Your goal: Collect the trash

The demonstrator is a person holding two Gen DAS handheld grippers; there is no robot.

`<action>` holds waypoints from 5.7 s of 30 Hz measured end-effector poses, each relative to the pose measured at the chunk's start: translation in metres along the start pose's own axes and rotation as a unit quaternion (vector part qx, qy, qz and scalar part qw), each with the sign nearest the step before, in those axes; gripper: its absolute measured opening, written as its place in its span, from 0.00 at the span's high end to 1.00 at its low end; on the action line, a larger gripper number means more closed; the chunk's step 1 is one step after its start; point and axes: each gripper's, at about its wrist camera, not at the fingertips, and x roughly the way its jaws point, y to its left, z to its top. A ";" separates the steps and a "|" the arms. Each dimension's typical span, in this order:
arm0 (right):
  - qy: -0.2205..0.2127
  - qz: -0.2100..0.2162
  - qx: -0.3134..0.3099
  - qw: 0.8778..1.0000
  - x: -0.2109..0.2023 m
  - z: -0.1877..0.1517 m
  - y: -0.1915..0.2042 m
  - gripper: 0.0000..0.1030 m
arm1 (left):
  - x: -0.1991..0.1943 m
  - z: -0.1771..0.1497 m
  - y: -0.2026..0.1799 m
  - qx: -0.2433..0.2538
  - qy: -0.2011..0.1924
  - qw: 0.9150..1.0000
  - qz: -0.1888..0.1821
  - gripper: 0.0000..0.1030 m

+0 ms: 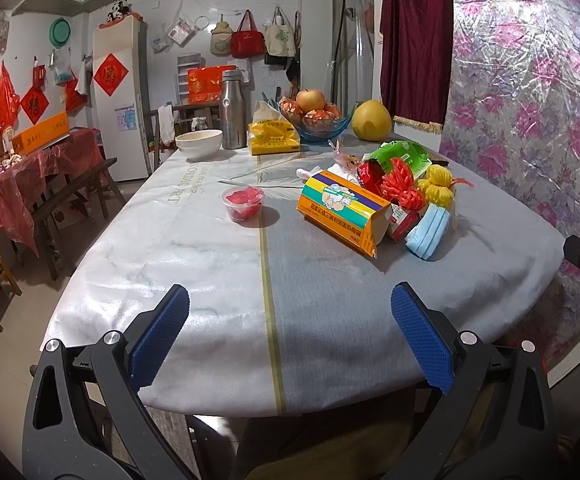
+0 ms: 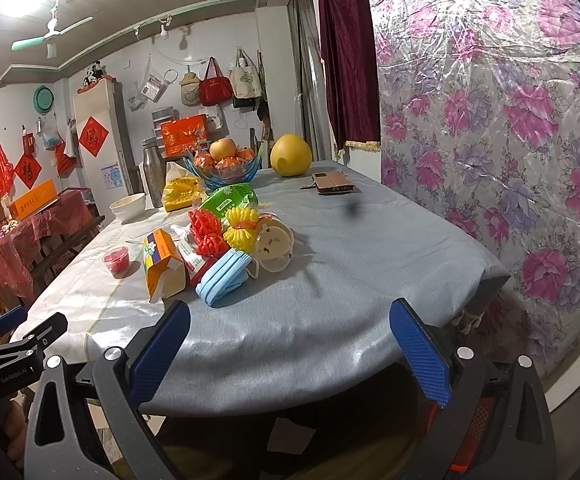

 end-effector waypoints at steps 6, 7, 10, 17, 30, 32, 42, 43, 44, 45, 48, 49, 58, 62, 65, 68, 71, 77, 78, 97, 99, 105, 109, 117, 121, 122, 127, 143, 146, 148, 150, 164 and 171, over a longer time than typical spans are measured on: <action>0.001 0.001 -0.001 1.000 0.001 -0.002 0.002 0.05 | 0.002 -0.003 -0.001 0.004 0.001 1.000 0.001 0.06; 0.001 0.001 -0.001 1.000 0.001 -0.002 0.002 0.05 | 0.002 -0.003 -0.001 0.005 0.001 1.000 0.001 0.06; 0.002 0.001 -0.001 1.000 0.001 -0.002 0.002 0.05 | 0.002 -0.002 -0.001 0.004 0.001 1.000 0.001 0.06; 0.003 0.001 0.000 1.000 0.001 -0.002 0.002 0.05 | 0.002 -0.003 -0.002 0.005 0.002 1.000 0.001 0.06; 0.004 0.001 -0.001 1.000 0.002 -0.002 0.003 0.05 | 0.003 -0.004 -0.002 0.006 0.003 1.000 0.001 0.06; 0.004 0.002 -0.001 1.000 0.002 -0.002 0.003 0.05 | 0.003 -0.005 -0.002 0.006 0.004 1.000 0.002 0.06; 0.022 0.000 0.005 1.000 0.017 -0.012 0.000 0.05 | 0.021 -0.012 0.007 0.009 0.016 1.000 0.010 0.06; 0.024 -0.001 0.005 1.000 0.021 -0.013 -0.001 0.05 | 0.025 -0.012 0.008 0.011 0.022 1.000 0.011 0.06; 0.027 -0.001 0.004 1.000 0.024 -0.014 -0.001 0.05 | 0.029 -0.011 0.008 0.012 0.026 1.000 0.011 0.06; 0.032 -0.002 0.001 0.999 0.030 -0.015 -0.002 0.05 | 0.033 -0.012 0.010 0.013 0.030 0.999 0.010 0.06; 0.050 0.001 -0.007 0.999 0.049 -0.016 -0.002 0.05 | 0.046 -0.012 0.009 0.022 0.041 0.999 0.009 0.06; 0.056 0.006 -0.011 0.998 0.056 -0.016 -0.001 0.05 | 0.052 -0.011 0.009 0.027 0.044 0.999 0.011 0.06; 0.088 0.021 -0.044 0.995 0.118 -0.003 0.004 0.05 | 0.087 0.022 -0.017 0.045 0.060 0.996 -0.037 0.06; 0.095 0.025 -0.045 0.994 0.139 0.006 0.001 0.05 | 0.099 0.048 -0.031 0.045 0.061 0.995 -0.064 0.06; 0.103 0.032 -0.040 0.993 0.151 0.009 -0.001 0.05 | 0.112 0.068 -0.035 0.031 0.063 0.994 -0.083 0.06; 0.111 0.037 -0.032 0.993 0.160 0.008 -0.005 0.05 | 0.131 0.083 -0.037 0.015 0.064 0.995 -0.078 0.06; 0.110 0.036 -0.034 0.993 0.165 0.008 -0.006 0.05 | 0.150 0.087 -0.033 -0.010 0.077 0.994 -0.078 0.06; 0.103 0.012 -0.075 0.992 0.173 0.006 0.004 0.04 | 0.171 0.078 -0.022 -0.044 0.104 0.989 -0.101 0.05; 0.097 0.011 -0.080 0.992 0.171 0.004 0.005 0.04 | 0.172 0.078 -0.020 -0.052 0.106 0.987 -0.107 0.05; 0.075 0.023 -0.077 0.994 0.167 0.001 0.002 0.04 | 0.153 0.074 0.008 -0.002 0.096 0.992 -0.087 0.06; 0.080 0.038 -0.070 0.994 0.163 0.001 0.002 0.04 | 0.165 0.074 -0.001 0.012 0.102 0.992 -0.070 0.06; 0.080 0.133 -0.028 0.988 0.148 0.009 0.006 0.05 | 0.178 0.075 0.017 -0.053 0.109 0.989 -0.081 0.12; 0.099 0.181 -0.020 0.978 0.156 0.016 0.020 0.17 | 0.181 0.074 0.024 -0.063 0.110 0.988 -0.089 0.32; 0.138 0.226 0.027 0.964 0.187 0.022 0.034 0.60 | 0.170 0.075 0.013 -0.044 0.102 0.989 -0.098 0.42; 0.116 0.230 0.016 0.966 0.163 0.027 0.031 0.65 | 0.154 0.078 0.011 -0.039 0.086 0.990 -0.109 0.42; 0.112 0.232 0.016 0.966 0.158 0.028 0.030 0.65 | 0.149 0.079 0.010 -0.038 0.081 0.990 -0.110 0.42; 0.086 0.244 0.021 0.966 0.129 0.034 0.021 0.65 | 0.126 0.082 0.009 -0.040 0.060 0.990 -0.117 0.42; -0.021 0.201 0.054 0.978 0.036 0.054 -0.052 0.65 | 0.064 0.089 -0.036 0.007 0.024 0.988 -0.154 0.43; -0.025 0.178 0.068 0.981 0.025 0.046 -0.076 0.65 | 0.058 0.089 -0.060 0.027 0.025 0.984 -0.173 0.43; -0.024 0.164 0.085 0.982 0.021 0.039 -0.094 0.65 | 0.057 0.089 -0.078 0.039 0.027 0.980 -0.193 0.45; -0.023 0.158 0.106 0.981 0.021 0.032 -0.109 0.65 | 0.064 0.087 -0.091 0.051 0.028 0.978 -0.198 0.46; 0.010 0.156 0.121 0.980 0.041 0.010 -0.122 0.65 | 0.114 0.052 -0.083 0.064 -0.019 0.994 -0.092 0.19; 0.025 0.160 0.107 0.981 0.047 0.004 -0.107 0.65 | 0.120 0.040 -0.047 0.021 0.018 0.993 -0.115 0.19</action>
